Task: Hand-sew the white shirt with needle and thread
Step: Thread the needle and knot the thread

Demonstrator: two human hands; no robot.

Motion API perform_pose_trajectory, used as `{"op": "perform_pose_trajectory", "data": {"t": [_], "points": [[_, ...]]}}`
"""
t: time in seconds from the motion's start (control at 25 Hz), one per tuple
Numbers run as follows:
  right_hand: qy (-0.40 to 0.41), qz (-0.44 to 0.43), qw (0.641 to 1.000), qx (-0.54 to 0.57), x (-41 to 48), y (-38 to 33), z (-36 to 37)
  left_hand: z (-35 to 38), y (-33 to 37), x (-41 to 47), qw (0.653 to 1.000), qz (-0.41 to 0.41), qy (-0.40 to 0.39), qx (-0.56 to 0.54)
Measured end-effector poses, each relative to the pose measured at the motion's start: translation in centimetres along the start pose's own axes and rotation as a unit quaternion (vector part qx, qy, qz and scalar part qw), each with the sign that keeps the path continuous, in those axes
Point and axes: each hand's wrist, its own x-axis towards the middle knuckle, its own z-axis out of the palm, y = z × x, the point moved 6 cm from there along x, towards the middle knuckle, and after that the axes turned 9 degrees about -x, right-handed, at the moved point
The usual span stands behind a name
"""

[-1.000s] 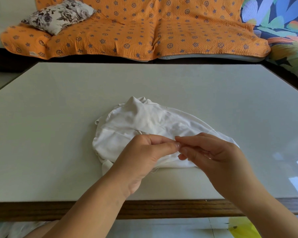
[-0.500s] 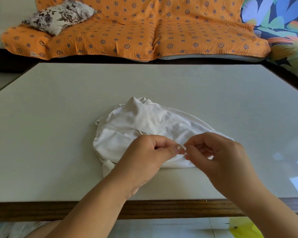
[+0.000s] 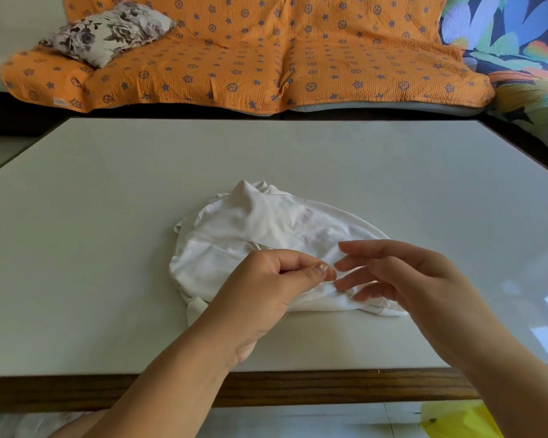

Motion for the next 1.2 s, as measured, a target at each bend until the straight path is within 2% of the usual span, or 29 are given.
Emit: {"op": "perform_pose_trajectory", "data": {"t": [0.08,0.2,0.48,0.64,0.72,0.8,0.88,0.92,0.96,1.04,1.12,1.2], "points": [[-0.016,-0.016,0.999,-0.026,-0.3,-0.4,0.7,0.0,0.0,0.0,1.0,-0.001,-0.006,0.01],[0.009,-0.033,0.998,-0.06,-0.3,-0.5,1.0,0.0,0.0,-0.1,1.0,-0.001,-0.015,0.011],[0.04,-0.053,0.997,-0.033,-0.2,-0.5,1.0,0.2,0.4,-0.2,1.0,0.004,-0.014,0.009],[0.059,-0.043,0.997,-0.024,-0.1,-0.1,1.2,0.2,-0.2,-0.2,0.999,-0.025,-0.022,-0.029],[0.074,-0.047,0.996,-0.036,-0.2,-0.1,1.2,0.2,-0.5,-0.1,0.993,-0.058,-0.029,-0.098],[0.102,-0.074,0.989,-0.083,-0.4,-0.4,1.4,0.5,-1.1,0.0,0.966,-0.107,-0.043,-0.233],[0.141,-0.133,0.967,-0.168,-0.7,-1.0,1.7,1.1,-1.1,-0.2,0.93,-0.13,-0.053,-0.34],[0.158,-0.169,0.95,-0.211,-0.9,-1.4,1.8,1.1,-1.1,-0.2,0.932,-0.12,-0.051,-0.339],[0.17,-0.202,0.934,-0.239,-1.2,-1.7,1.9,1.0,-1.0,-0.2,0.95,-0.096,-0.042,-0.295],[0.177,-0.243,0.918,-0.259,-1.4,-2.0,1.9,0.6,-0.4,-0.4,0.992,-0.016,-0.013,-0.124],[0.178,-0.252,0.916,-0.257,-1.4,-2.1,1.7,0.4,0.1,-0.5,0.998,0.065,0.004,0.021],[0.173,-0.252,0.919,-0.249,-1.5,-2.2,1.7,0.4,0.5,-0.6,0.988,0.118,0.007,0.095]]}}
